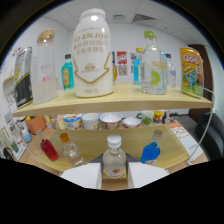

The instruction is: Make me a cup of Mojito.

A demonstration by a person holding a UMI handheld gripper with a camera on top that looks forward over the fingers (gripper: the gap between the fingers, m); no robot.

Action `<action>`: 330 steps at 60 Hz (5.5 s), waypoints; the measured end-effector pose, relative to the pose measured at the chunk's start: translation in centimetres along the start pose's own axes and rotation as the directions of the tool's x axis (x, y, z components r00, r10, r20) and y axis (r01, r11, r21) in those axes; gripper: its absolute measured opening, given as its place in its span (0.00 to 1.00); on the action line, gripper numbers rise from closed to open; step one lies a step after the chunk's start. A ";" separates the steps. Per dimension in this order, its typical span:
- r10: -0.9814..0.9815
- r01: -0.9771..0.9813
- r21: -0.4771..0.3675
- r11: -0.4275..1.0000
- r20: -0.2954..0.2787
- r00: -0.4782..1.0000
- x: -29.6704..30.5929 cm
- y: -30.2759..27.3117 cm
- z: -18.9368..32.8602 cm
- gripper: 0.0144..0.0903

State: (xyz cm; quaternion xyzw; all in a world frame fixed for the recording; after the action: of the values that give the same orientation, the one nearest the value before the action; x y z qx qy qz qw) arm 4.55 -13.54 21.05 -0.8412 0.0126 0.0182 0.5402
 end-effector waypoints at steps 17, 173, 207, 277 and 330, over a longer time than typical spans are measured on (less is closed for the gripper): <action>-0.035 0.036 0.000 0.999 -0.096 0.995 5.8 2.5 -5.6 0.26; -0.033 0.030 -0.163 0.986 -0.017 0.999 11.5 19.1 1.3 0.27; -0.050 0.037 -0.137 0.990 -0.096 0.994 11.3 16.3 -3.5 0.93; -0.028 0.015 0.189 0.982 0.068 0.997 -18.0 -9.2 -18.5 0.95; -0.053 0.036 0.267 0.963 0.054 0.997 -21.4 -19.4 -3.7 0.51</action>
State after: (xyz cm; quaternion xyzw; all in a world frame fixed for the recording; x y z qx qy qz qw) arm -16.01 -8.80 41.14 -0.7604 -0.0204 0.0297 0.6485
